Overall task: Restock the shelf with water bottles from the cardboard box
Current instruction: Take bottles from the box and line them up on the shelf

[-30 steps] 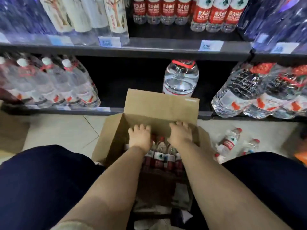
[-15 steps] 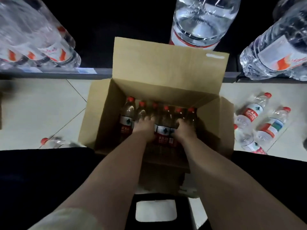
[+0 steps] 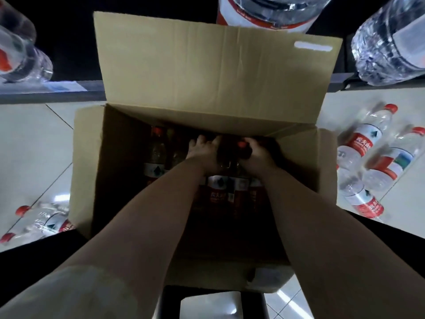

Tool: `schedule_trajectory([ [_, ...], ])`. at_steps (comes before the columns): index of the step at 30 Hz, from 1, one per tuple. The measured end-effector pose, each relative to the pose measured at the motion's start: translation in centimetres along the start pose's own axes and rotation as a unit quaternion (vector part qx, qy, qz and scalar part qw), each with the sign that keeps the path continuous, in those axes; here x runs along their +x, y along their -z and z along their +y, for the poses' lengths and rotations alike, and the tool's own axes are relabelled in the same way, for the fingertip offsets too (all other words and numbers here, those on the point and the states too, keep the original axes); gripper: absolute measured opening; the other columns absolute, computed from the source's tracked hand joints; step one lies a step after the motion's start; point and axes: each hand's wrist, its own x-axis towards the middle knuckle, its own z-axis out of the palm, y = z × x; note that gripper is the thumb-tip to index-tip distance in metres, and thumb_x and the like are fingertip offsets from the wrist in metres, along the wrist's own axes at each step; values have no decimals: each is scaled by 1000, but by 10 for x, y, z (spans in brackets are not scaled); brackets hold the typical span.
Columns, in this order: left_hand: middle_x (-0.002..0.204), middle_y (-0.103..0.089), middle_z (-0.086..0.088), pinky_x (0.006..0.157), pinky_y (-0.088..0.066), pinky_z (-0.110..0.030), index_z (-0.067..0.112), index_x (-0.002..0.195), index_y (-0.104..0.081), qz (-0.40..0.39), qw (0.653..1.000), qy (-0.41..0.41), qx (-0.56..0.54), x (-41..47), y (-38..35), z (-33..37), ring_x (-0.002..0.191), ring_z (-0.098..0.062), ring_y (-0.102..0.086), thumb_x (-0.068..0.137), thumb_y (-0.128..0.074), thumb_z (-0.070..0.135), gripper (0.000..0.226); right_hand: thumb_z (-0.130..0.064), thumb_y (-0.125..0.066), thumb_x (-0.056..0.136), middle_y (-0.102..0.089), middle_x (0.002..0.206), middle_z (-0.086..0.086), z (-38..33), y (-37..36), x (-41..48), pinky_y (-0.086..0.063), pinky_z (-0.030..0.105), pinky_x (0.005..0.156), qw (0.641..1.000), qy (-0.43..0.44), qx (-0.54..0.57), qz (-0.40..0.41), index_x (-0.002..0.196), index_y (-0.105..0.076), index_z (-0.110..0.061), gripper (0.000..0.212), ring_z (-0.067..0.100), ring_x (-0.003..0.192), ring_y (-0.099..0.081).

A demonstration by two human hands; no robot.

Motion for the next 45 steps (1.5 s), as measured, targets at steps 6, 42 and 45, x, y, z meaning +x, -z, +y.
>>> schedule_trajectory([
  [6,140,-47,-8,108,-21,-51,23,144,-26,-7,998,39,-54,2,5,11,132,-35,-27,78,-65,46,80,-42,-68,83,-38,149,17,-11,-3,5,-35,37,108,999,-21,-40,-4,149,-31,-25,78,38,135,-39],
  [42,113,-50,4,84,-40,-21,15,138,-30,69,857,166,-483,-113,-27,16,112,-15,-54,65,-87,11,93,-9,-86,66,-57,108,-1,17,-6,-88,-44,24,70,981,-35,193,9,125,-46,-17,71,17,97,-55],
  [45,114,-52,4,80,-40,-22,14,136,-33,102,833,168,-517,-133,-10,19,100,-12,-52,69,-83,7,84,-4,-87,59,-66,107,3,12,-3,-106,-49,24,64,971,-10,235,28,121,-51,-16,72,20,96,-65],
])
